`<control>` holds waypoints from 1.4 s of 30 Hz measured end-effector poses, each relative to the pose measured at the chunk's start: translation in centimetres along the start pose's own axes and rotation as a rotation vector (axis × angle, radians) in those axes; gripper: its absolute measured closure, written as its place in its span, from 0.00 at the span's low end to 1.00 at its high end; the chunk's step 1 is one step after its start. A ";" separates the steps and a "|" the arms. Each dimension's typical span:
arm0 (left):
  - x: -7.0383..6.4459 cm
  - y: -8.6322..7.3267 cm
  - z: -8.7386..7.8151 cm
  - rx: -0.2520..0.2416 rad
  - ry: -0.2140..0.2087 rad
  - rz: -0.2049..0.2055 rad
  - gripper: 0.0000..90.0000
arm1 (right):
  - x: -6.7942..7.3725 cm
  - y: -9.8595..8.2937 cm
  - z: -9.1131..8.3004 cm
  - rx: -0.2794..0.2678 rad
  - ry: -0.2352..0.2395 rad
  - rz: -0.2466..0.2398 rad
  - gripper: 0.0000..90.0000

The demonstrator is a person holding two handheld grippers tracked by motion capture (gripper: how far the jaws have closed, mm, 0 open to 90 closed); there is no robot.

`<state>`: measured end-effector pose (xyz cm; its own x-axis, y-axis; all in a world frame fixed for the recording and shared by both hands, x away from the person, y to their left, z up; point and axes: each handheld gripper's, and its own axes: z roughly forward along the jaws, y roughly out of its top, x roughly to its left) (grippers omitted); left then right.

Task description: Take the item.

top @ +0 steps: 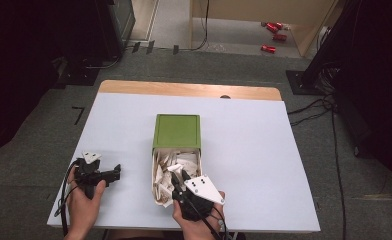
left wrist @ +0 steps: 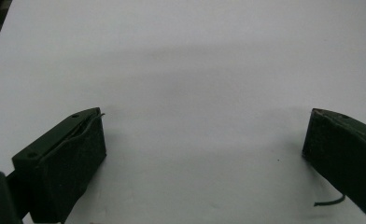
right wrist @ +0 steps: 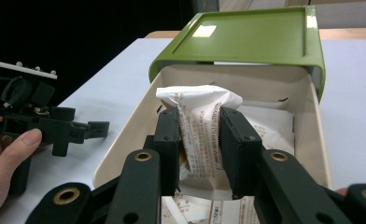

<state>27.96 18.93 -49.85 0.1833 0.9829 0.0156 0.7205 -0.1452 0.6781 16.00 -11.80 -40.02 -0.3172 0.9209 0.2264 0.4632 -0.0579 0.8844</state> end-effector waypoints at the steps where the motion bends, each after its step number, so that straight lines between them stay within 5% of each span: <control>1: 0.0 0.0 0.0 0.000 0.000 0.000 0.00 | 0.0 0.1 0.0 -0.001 0.000 -0.004 0.78; 24: 0.0 0.0 0.0 0.000 0.000 0.000 0.00 | -1.1 2.6 -0.9 -0.040 -0.013 -0.004 0.79; 42: 0.0 0.0 0.0 0.000 0.000 0.000 0.00 | -3.4 3.7 -2.1 -0.069 -0.070 0.012 0.79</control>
<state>27.96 18.93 -49.85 0.1835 0.9829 0.0157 0.7205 -0.1453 0.6781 17.07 -15.94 -36.61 -0.2522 0.9446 0.2100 0.4075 -0.0932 0.9084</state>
